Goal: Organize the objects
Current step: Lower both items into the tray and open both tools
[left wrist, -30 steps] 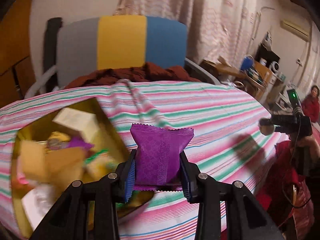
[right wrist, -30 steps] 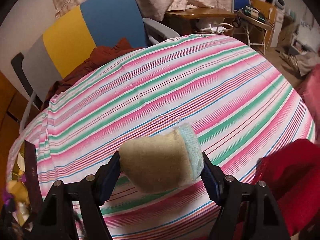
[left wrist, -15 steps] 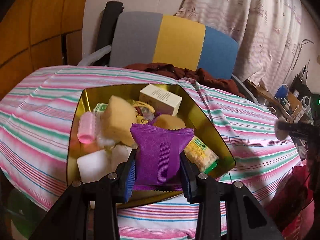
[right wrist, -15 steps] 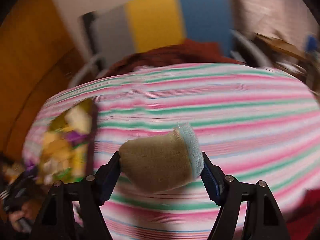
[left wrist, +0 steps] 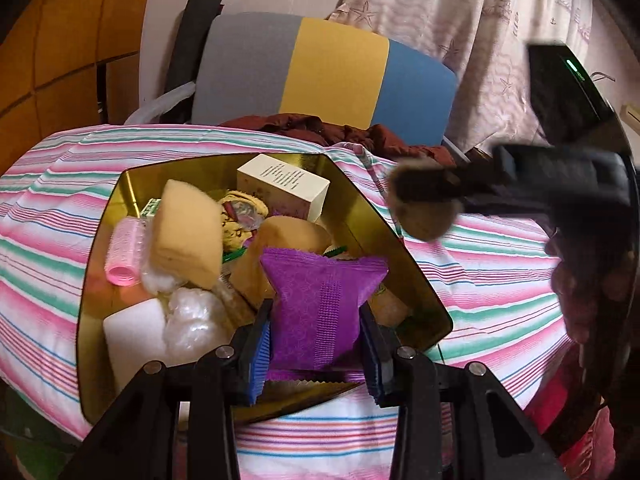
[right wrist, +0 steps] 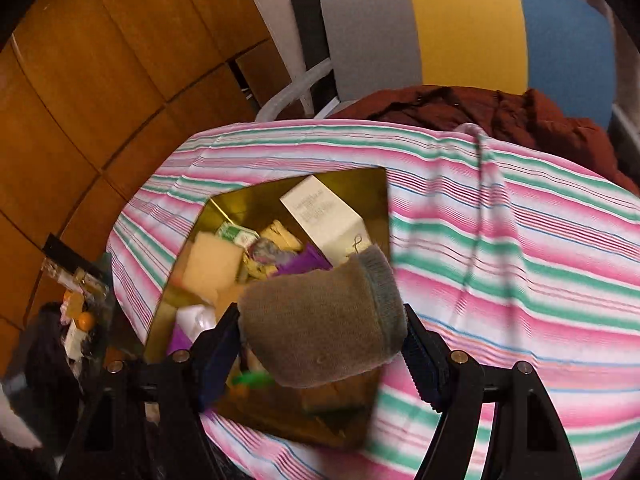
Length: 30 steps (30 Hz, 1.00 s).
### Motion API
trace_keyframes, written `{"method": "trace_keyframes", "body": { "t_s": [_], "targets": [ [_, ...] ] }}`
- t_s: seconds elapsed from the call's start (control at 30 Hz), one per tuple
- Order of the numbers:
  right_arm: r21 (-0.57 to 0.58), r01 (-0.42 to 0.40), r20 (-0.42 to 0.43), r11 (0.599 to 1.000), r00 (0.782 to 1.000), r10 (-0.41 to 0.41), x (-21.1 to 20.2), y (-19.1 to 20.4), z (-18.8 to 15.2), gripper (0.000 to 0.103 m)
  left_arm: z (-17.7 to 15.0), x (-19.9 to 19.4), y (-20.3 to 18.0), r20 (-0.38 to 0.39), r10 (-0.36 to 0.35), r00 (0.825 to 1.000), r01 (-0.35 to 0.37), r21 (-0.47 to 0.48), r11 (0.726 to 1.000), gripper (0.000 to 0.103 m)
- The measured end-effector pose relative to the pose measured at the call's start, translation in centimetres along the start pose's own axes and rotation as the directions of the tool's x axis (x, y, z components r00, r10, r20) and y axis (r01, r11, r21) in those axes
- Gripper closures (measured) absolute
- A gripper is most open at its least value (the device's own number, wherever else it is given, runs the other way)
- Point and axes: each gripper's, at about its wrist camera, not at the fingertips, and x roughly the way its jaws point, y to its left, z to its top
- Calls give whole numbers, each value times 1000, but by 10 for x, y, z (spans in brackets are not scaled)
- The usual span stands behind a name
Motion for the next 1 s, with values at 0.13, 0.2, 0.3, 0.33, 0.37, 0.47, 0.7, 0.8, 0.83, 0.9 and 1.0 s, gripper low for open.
{"method": "trace_keyframes", "body": {
  "t_s": [0.13, 0.2, 0.3, 0.33, 0.37, 0.47, 0.7, 0.8, 0.83, 0.9, 1.0],
  "targets": [
    [48, -14, 5, 999, 1000, 14, 17, -4, 11, 13, 1, 11, 0, -32, -5, 999, 4, -16, 1000, 61],
    [74, -23, 5, 997, 1000, 23, 18, -8, 10, 13, -1, 13, 3, -43, -21, 999, 20, -38, 999, 57],
    [86, -15, 0, 996, 1000, 15, 19, -12, 3, 13, -2, 13, 6, -38, -16, 999, 14, -53, 999, 56],
    [87, -14, -1, 996, 1000, 14, 18, -13, 1, 13, -3, 12, 5, -36, -13, 999, 11, -55, 998, 56],
    [87, -8, -2, 996, 1000, 8, 17, -14, -2, 13, -3, 12, 5, -32, -6, 999, 4, -56, 998, 56],
    [77, 20, -2, 997, 1000, -20, 15, -14, -10, 13, -3, 10, 4, -25, 23, 999, -24, -49, 999, 56],
    [27, 121, 51, 992, 991, -122, 7, -5, -28, 9, 0, -5, 4, 16, 130, 991, -129, -27, 991, 56],
    [19, 160, 76, 987, 984, -161, 3, -1, -37, 5, 1, -11, 7, 24, 186, 982, -185, -35, 982, 55],
    [18, 169, 81, 985, 982, -170, 2, 0, -39, 4, 1, -12, 8, 27, 198, 980, -197, -38, 980, 55],
    [8, 203, 97, 979, 974, -203, -1, 3, -47, 3, 1, -17, 10, 33, 228, 973, -227, -48, 973, 54],
    [1, 243, 125, 970, 962, -241, -6, 6, -55, 2, 1, -21, 14, 44, 266, 963, -263, -65, 963, 52]
  ]
}}
